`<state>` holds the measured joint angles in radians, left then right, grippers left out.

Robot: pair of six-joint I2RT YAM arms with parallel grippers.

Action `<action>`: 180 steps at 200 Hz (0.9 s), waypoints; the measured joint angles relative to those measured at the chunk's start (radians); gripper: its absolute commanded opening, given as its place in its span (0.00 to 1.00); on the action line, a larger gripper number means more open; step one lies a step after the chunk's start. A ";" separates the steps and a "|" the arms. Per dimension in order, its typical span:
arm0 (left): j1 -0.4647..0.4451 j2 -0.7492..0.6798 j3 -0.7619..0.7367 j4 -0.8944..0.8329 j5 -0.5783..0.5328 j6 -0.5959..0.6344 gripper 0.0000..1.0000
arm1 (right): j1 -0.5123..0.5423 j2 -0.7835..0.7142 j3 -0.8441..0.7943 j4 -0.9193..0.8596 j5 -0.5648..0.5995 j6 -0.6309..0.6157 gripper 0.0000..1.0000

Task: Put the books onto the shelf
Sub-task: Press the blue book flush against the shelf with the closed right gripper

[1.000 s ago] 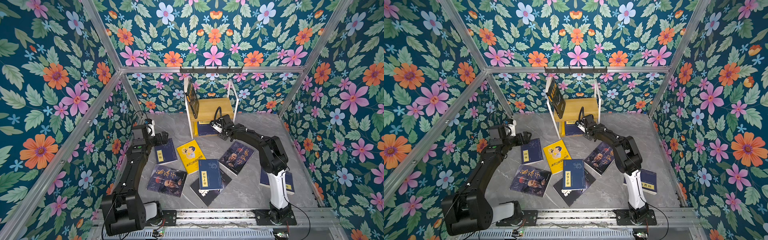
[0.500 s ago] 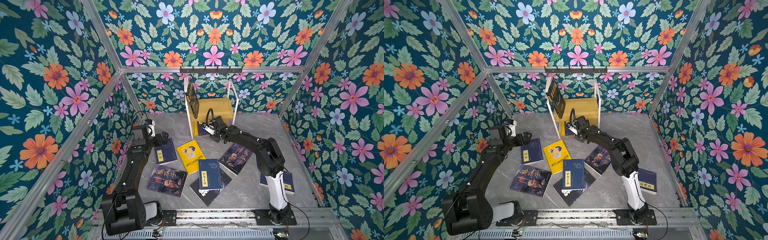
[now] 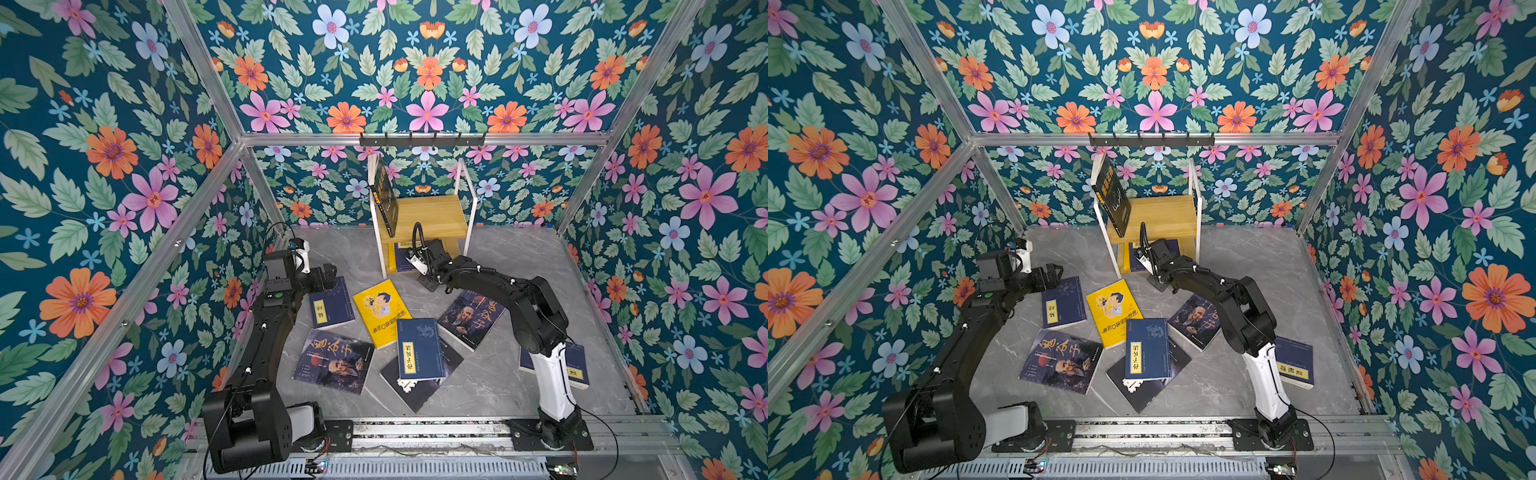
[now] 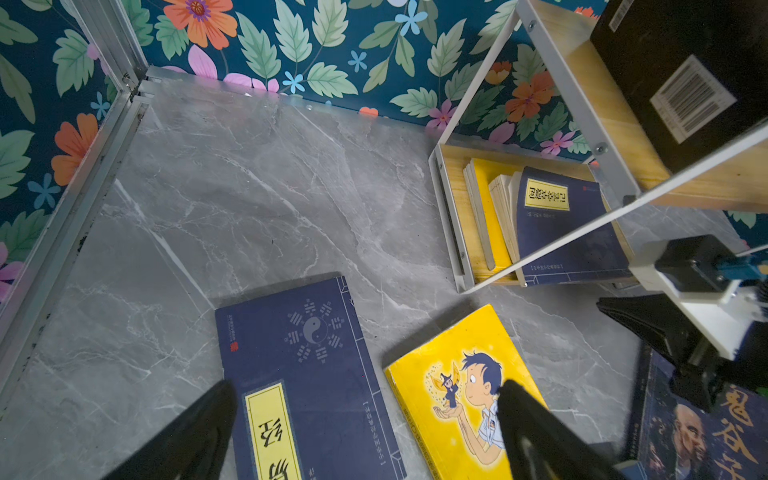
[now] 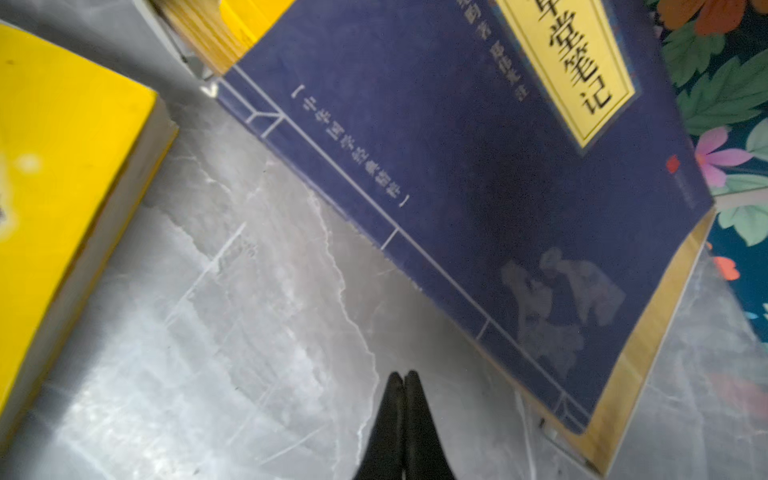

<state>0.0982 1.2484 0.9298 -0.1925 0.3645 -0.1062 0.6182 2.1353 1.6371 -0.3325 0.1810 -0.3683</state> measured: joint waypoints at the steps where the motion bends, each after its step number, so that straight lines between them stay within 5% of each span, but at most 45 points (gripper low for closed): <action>1: 0.000 0.000 0.000 0.000 0.000 0.000 1.00 | 0.000 0.000 -0.002 0.000 -0.001 0.002 0.01; 180: -0.004 0.004 0.000 0.000 0.000 0.000 1.00 | -0.008 0.076 0.081 0.065 -0.016 0.158 0.04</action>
<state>0.0940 1.2526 0.9298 -0.1925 0.3649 -0.1062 0.6098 2.2112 1.7180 -0.2676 0.1646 -0.2100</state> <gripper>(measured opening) 0.996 0.052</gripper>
